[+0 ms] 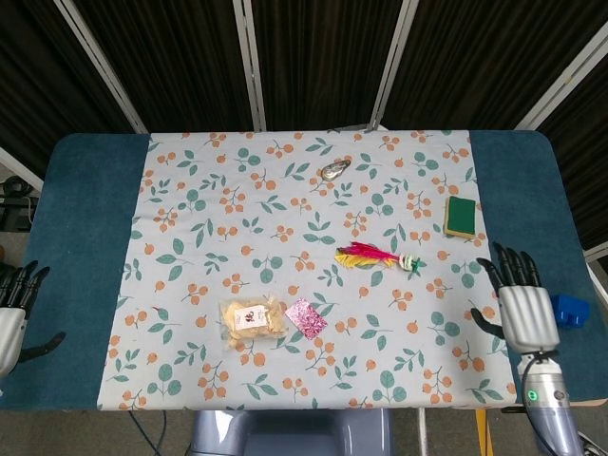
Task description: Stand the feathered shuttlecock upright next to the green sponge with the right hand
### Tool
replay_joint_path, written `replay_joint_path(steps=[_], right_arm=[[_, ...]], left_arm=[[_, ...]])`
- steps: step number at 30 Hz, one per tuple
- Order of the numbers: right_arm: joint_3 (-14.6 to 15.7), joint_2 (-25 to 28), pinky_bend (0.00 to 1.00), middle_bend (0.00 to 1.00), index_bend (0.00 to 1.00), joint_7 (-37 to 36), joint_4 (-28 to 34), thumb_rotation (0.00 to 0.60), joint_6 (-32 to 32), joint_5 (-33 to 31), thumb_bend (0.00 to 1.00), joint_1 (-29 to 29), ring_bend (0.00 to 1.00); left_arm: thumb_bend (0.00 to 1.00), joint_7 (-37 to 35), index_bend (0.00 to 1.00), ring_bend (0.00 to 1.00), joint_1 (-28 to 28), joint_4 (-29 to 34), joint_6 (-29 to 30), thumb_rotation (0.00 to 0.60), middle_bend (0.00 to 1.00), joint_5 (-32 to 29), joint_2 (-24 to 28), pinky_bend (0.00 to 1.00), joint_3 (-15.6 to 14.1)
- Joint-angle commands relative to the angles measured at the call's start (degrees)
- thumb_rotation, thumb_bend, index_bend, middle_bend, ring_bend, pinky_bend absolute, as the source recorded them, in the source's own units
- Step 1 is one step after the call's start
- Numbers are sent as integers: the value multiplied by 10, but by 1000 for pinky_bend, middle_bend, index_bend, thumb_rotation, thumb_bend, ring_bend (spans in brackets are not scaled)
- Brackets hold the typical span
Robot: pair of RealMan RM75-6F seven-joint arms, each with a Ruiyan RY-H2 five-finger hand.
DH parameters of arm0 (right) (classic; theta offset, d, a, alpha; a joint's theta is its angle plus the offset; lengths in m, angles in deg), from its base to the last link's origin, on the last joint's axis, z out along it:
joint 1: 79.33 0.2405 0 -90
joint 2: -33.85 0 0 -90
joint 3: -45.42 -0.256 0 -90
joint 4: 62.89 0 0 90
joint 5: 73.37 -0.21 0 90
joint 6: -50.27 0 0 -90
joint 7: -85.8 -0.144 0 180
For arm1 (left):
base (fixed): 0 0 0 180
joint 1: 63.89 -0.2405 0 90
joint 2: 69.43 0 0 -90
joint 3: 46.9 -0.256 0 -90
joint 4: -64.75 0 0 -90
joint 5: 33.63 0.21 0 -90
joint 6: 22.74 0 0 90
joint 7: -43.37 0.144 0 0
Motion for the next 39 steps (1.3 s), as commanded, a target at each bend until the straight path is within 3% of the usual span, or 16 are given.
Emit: replay_joint_path(steps=[1,6,12,25,39], right_arm=[[-44,-61,0,62,253,81,9,600,-50,-72,156,64,0],[-90,-169,0,92,300,161,-55,600,-81,-181,168,141,0],[-116,-271,0,131,383,199,-141,600,-90,-257,198,204,0],[-128,-417,0,200,472,185,-324,600,-104,-288,243,277,0],[-154,-487,0,239,484,137,-441,600,-114,-282,248,320,0]], left_arm=[[195,-6,0,0,1,1,-3,557,0,-1,2,0,0],[197,-22,0,0,2,4,-9,557,0,-4,7,0,0],[197,-37,0,0,5,6,-20,564,0,-14,11,0,2],[197,-56,0,0,10,13,-36,561,0,-22,17,0,2],[196,-60,0,0,13,18,-42,560,0,-25,18,0,2]])
